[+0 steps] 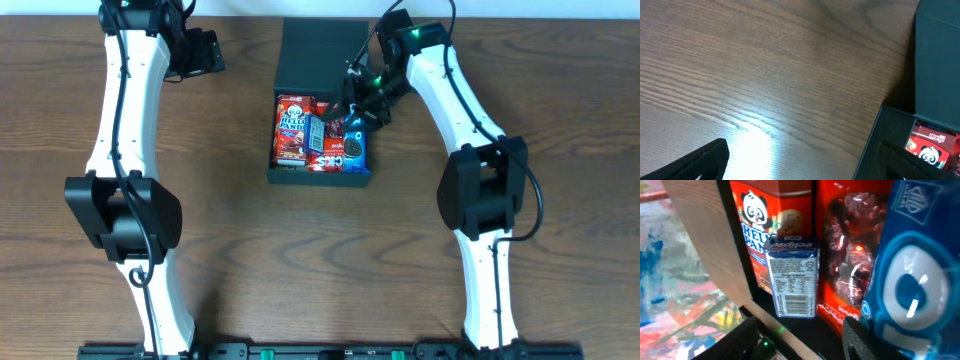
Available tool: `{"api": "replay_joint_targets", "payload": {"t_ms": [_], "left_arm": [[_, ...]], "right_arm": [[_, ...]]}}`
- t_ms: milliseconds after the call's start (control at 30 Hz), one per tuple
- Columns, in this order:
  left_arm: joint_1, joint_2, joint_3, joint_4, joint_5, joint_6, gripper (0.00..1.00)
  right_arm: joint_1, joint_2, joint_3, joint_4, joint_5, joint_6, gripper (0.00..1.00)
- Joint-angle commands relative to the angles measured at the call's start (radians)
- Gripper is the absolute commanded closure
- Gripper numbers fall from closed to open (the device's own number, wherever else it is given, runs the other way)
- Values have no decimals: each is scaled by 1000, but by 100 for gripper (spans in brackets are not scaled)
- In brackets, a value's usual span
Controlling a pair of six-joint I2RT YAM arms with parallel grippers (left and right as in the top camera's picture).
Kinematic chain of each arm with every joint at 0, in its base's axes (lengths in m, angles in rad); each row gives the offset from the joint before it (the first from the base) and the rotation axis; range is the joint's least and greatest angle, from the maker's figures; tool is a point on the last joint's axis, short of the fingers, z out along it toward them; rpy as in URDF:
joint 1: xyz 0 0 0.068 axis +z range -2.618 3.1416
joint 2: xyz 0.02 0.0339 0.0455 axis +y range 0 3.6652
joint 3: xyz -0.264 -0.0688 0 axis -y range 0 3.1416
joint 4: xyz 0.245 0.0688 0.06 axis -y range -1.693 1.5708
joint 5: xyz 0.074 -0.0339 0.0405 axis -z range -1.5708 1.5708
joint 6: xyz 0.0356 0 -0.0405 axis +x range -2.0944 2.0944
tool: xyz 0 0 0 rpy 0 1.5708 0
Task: Pack container
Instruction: 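Lower the Eclipse tube upright between Hello Panda and Oreo, release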
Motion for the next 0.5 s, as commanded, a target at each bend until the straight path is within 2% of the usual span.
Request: {"api": "replay_joint_targets", "payload": {"t_ms": [0,133,267,467], "left_arm": [[0,-5,-6,-5,-17,18,5],[0,-5,-6,-3,-17,18,5],[3,-5,-6,10,-17,18,5],[15,-5,-6,14,-17,18,5]], "right_arm": [[-14,-35,28,-10,51,6,48],[15,-57,63,-5,110,-46,54],[76,-59,87,5,232,-96,78],[164,-58,87,44,301,-111,89]]}}
